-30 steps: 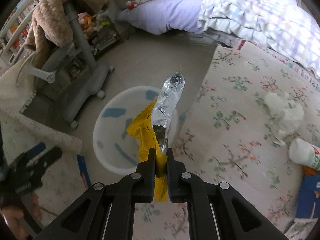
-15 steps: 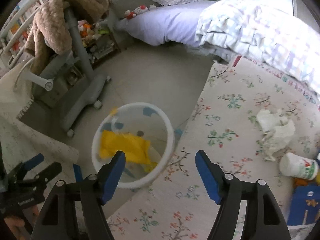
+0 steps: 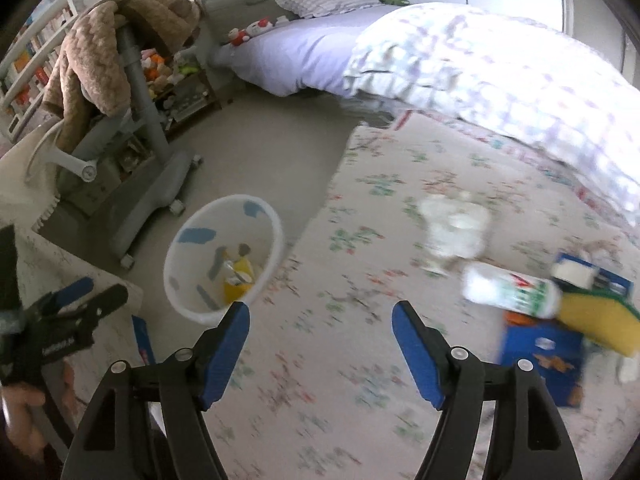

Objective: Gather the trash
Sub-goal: 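Open the right tool over the white bin to drop the yellow wrapper, then return to the bed and grasp the white almond snack bag with the right tool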

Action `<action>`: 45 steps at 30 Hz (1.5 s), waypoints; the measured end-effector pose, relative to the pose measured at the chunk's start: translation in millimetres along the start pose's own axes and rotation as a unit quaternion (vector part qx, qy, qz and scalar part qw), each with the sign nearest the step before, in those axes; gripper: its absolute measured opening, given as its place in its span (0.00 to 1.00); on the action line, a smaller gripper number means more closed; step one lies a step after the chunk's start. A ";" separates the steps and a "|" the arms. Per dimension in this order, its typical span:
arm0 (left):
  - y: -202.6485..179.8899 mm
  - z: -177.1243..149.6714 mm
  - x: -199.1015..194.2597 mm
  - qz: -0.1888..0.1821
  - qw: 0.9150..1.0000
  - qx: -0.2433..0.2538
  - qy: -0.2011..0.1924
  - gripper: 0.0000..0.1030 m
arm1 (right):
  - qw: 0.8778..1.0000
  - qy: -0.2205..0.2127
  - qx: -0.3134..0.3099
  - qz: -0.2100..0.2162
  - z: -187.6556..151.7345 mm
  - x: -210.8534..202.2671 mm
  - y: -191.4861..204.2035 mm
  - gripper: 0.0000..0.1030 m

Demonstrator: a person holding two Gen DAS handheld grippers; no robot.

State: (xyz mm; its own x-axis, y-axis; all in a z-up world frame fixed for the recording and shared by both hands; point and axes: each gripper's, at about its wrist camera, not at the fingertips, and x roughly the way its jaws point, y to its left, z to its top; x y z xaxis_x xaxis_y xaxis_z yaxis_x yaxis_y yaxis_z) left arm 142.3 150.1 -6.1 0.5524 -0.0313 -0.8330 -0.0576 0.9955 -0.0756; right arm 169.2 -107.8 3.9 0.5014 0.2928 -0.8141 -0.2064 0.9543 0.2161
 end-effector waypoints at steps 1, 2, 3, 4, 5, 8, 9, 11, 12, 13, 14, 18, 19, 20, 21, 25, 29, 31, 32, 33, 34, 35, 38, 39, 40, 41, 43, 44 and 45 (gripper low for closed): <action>-3.9 0.2 -0.4 -0.003 1.000 0.003 0.001 0.99 | 1.000 -0.001 0.001 -0.005 -3.5 -8.7 -8.5 0.74; -7.9 0.8 -0.8 -0.005 1.000 0.007 0.002 0.99 | 1.000 -0.001 0.001 -0.008 -6.2 -13.3 -13.3 0.75; -11.9 1.1 -1.7 -0.008 1.000 0.010 0.002 0.99 | 1.000 -0.002 0.003 -0.014 -9.8 -21.0 -21.9 0.76; -16.3 1.5 -2.7 -0.011 1.000 0.011 0.002 0.99 | 1.000 -0.002 0.005 -0.018 -12.2 -26.9 -28.8 0.76; -19.4 1.6 -3.5 -0.014 1.000 0.012 0.002 0.99 | 1.000 -0.001 0.010 -0.026 -16.1 -35.2 -40.0 0.76; -30.2 1.8 -4.8 -0.024 1.000 0.014 0.006 0.99 | 0.998 0.004 0.024 -0.050 -25.7 -51.1 -65.0 0.79; -34.8 1.9 -5.1 -0.029 0.999 0.016 0.009 0.99 | 0.998 0.005 0.027 -0.057 -29.0 -54.5 -72.2 0.79; -41.6 1.0 -5.0 -0.033 0.999 0.018 0.012 0.99 | 0.997 0.013 0.034 -0.073 -37.0 -59.4 -87.2 0.81; -47.1 0.4 -4.7 -0.035 0.999 0.022 0.015 0.99 | 0.996 0.019 0.040 -0.081 -42.2 -60.5 -96.2 0.81; -51.1 -0.3 -4.2 -0.036 0.999 0.025 0.016 0.99 | 0.995 0.024 0.046 -0.084 -46.6 -60.7 -103.0 0.81; -56.0 -1.3 -3.5 -0.038 0.999 0.030 0.018 0.99 | 0.994 0.030 0.056 -0.085 -51.6 -60.0 -111.0 0.81; -74.2 -5.2 -1.2 -0.041 0.998 0.049 0.026 0.99 | 0.991 0.048 0.091 -0.084 -72.2 -50.8 -138.9 0.81; -78.2 -6.3 -0.5 -0.041 0.997 0.054 0.029 0.99 | 0.990 0.054 0.095 -0.086 -76.2 -48.3 -142.3 0.81; -80.8 -6.9 0.0 -0.042 0.997 0.056 0.030 0.99 | 0.989 0.064 0.099 -0.090 -80.1 -43.6 -146.0 0.81; -84.3 -7.8 0.7 -0.043 0.997 0.060 0.032 0.99 | 0.988 0.076 0.102 -0.092 -83.4 -38.3 -149.4 0.81; -96.1 -10.2 4.3 -0.051 0.996 0.067 0.043 0.99 | 0.988 0.101 0.090 -0.075 -86.8 -25.7 -150.4 0.81; -106.7 -12.0 7.6 -0.049 0.995 0.076 0.047 0.99 | 0.988 0.127 0.065 -0.059 -84.7 -9.6 -146.1 0.81; -110.9 -13.1 9.5 -0.048 0.994 0.079 0.050 0.99 | 0.987 0.142 0.054 -0.056 -85.7 -1.8 -143.2 0.82; -112.6 -13.5 10.5 -0.047 0.994 0.080 0.051 0.99 | 0.985 0.154 0.046 -0.059 -87.8 2.5 -142.1 0.82; -114.6 -13.7 11.2 -0.046 0.994 0.081 0.052 0.99 | 0.984 0.160 0.041 -0.063 -88.5 5.4 -141.3 0.83; -115.9 -13.8 12.1 -0.045 0.994 0.082 0.053 0.99 | 0.983 0.167 0.033 -0.069 -89.4 8.8 -140.0 0.84; -116.9 -13.7 13.1 -0.045 0.994 0.083 0.055 0.99 | 0.982 0.171 0.027 -0.073 -90.4 10.7 -138.1 0.84; -120.4 -14.8 15.1 -0.044 0.994 0.085 0.058 0.99 | 0.979 0.183 0.006 -0.088 -93.2 18.9 -133.9 0.85; -121.9 -15.2 15.6 -0.044 0.994 0.086 0.059 0.99 | 0.978 0.188 0.000 -0.092 -94.6 21.8 -132.6 0.85; -123.8 -15.7 15.9 -0.045 0.993 0.087 0.060 0.99 | 0.977 0.190 -0.003 -0.092 -95.9 24.2 -130.9 0.85; -126.1 -16.2 16.0 -0.045 0.993 0.089 0.060 0.99 | 0.976 0.194 -0.005 -0.095 -97.5 26.9 -130.2 0.85; -129.7 -16.9 16.4 -0.046 0.993 0.093 0.061 0.99 | 0.976 0.195 -0.004 -0.097 -98.9 28.9 -129.8 0.85; -132.9 -17.8 16.4 -0.047 0.992 0.096 0.061 0.99 | 0.977 0.192 -0.001 -0.097 -99.2 28.3 -130.0 0.85; -135.2 -17.8 17.2 -0.047 0.992 0.098 0.061 0.99 | 0.977 0.191 0.000 -0.095 -99.5 27.3 -130.2 0.85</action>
State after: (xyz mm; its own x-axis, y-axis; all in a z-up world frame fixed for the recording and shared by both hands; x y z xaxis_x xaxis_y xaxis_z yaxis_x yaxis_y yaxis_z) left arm 144.8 13.4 -20.0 0.4417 -0.1232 -0.8887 0.1584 0.9857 -0.0579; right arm 126.1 -230.0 -100.1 0.1807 0.0673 -0.9812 -0.1393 0.9893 0.0422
